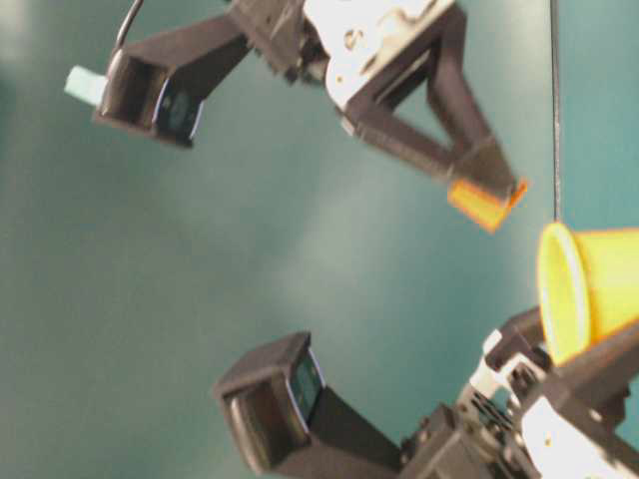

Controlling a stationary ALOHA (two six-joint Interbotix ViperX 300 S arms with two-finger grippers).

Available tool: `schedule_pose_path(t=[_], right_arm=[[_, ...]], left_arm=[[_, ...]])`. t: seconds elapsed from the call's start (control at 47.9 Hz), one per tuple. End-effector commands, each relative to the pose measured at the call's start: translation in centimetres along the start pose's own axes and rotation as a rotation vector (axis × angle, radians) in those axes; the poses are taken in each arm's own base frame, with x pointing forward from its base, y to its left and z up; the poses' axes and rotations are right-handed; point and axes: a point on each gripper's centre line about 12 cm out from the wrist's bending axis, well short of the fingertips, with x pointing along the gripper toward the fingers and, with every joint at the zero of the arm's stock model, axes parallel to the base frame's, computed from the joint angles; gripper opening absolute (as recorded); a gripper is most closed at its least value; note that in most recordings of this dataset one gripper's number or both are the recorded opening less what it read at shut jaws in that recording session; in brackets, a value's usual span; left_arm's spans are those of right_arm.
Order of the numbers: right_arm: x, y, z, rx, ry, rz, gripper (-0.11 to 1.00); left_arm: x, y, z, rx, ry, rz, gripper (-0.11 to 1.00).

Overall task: Hold the block with right arm and the cup with left arm, then put the block into the cup.
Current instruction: 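Lift the cup and cube, bringing both grippers together above the center, then lower the cube into the cup and open the right gripper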

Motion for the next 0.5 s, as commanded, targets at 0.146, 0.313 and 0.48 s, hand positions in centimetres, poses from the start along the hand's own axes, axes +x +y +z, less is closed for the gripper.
schedule_pose_path(t=[0.146, 0.313, 0.48], right_arm=[[1.1, 1.3, 3.3, -0.048, -0.077, 0.03, 0.4], [1.6, 2.0, 3.8, -0.057, -0.081, 0.042, 0.4], [1.6, 2.3, 3.7, -0.061, -0.079, 0.048, 0.4]], left_arm=[[0.5, 1.5, 1.6, -0.009, 0.014, 0.034, 0.63], [0.6, 2.4, 1.9, -0.016, 0.013, 0.053, 0.63], [0.7, 2.8, 2.3, -0.022, 0.003, 0.061, 0.63]])
